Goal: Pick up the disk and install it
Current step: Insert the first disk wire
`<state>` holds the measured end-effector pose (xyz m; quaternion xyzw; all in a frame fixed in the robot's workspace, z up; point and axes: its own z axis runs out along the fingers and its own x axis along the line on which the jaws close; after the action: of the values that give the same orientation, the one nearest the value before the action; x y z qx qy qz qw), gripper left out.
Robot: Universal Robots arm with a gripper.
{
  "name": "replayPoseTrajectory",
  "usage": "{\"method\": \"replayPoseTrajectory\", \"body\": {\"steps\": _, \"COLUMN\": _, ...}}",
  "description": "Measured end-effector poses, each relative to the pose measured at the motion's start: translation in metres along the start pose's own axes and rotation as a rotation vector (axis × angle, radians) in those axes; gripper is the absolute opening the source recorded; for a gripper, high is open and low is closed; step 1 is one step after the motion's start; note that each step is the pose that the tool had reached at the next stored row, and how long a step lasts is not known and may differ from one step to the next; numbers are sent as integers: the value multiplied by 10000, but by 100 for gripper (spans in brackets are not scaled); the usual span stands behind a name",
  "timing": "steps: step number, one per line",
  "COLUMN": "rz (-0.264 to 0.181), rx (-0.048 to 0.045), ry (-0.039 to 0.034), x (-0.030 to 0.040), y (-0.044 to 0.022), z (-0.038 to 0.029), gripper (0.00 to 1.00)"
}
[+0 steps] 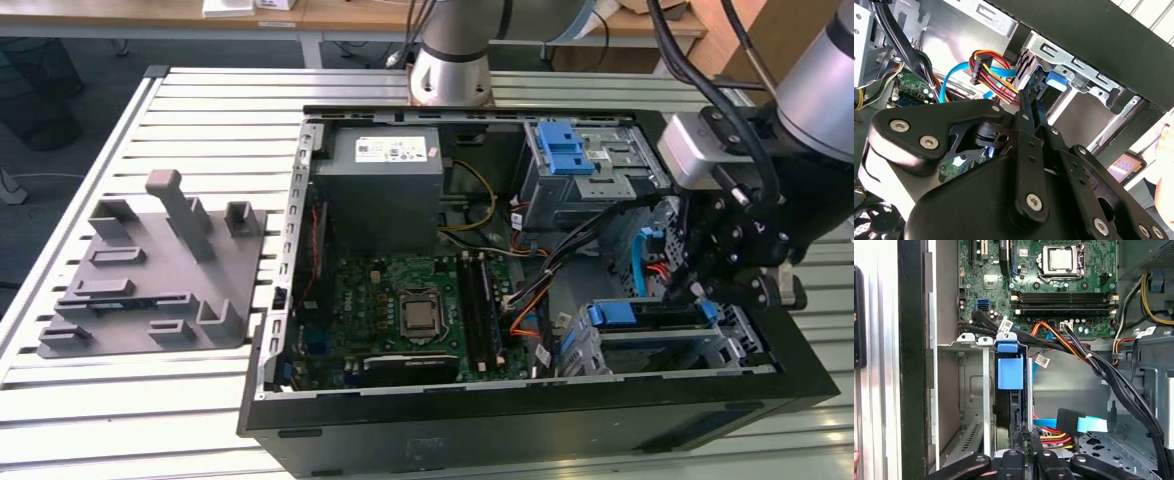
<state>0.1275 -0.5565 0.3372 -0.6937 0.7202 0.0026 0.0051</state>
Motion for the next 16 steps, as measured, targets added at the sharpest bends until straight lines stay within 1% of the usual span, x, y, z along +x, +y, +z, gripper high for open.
{"method": "replayPoseTrajectory", "body": {"steps": 16, "rz": 114, "rx": -51, "ry": 5, "x": 43, "y": -24, "z": 33, "gripper": 16}}
